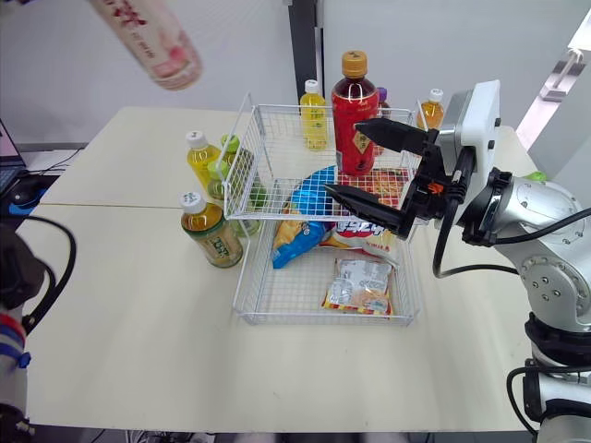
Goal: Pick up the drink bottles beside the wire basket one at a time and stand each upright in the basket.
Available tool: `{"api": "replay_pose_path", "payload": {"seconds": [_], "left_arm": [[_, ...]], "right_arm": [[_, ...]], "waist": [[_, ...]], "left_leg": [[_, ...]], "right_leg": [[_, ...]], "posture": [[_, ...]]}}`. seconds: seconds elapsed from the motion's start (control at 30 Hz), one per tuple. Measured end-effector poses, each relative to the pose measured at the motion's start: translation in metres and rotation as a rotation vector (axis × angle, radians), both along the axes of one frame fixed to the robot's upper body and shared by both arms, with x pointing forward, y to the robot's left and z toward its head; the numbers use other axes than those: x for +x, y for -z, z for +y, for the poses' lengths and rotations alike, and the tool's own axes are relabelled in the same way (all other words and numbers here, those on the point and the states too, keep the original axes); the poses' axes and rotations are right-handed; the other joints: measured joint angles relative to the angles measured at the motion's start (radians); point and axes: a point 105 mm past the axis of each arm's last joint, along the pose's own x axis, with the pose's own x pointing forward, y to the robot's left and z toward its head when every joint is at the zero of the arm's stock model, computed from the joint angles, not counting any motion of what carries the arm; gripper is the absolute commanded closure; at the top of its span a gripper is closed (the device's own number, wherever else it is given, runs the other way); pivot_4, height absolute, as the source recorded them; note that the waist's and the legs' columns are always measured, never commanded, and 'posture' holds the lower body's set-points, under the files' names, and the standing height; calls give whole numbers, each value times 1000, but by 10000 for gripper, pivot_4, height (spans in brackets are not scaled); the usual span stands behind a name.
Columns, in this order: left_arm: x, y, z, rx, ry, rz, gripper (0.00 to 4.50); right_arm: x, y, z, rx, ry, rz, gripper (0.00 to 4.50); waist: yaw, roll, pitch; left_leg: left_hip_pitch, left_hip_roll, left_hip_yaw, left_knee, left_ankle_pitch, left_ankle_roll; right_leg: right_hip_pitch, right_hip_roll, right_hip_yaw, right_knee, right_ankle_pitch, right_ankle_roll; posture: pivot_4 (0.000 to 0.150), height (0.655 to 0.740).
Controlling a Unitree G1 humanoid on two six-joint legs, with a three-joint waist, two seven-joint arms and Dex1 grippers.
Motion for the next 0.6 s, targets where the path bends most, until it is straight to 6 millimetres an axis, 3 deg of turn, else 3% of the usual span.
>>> {"api": "replay_pose_path", "payload": {"seconds": [0.13,0.33,0.5,0.6], "left_arm": [[7,3,-29,22,113,25,31400],[24,27,-51,58,177,92,31400],[48,70,-86,80,220,154,31400],[56,88,-94,98,215,172,31400]], "right_arm": [[-1,3,-2,3,32,-2,0],[-2,2,-6,11,73,-17,0],[0,-5,6,4,57,-32,0],[3,-6,6,4,69,-29,0]], "waist": [[-4,2,1],[-5,5,3],[-1,5,3],[-3,5,3]], "left_leg": [[0,0,2,0,0,0],[-1,0,2,0,0,0],[-2,0,2,1,0,0],[-5,0,3,1,0,0]], "right_leg": [[-1,0,2,0,0,0],[-3,0,3,1,0,0],[-3,0,3,2,0,0],[-6,0,4,2,0,0]], "posture": [[1500,7400],[1500,7400],[1500,7400],[1500,7400]]}}
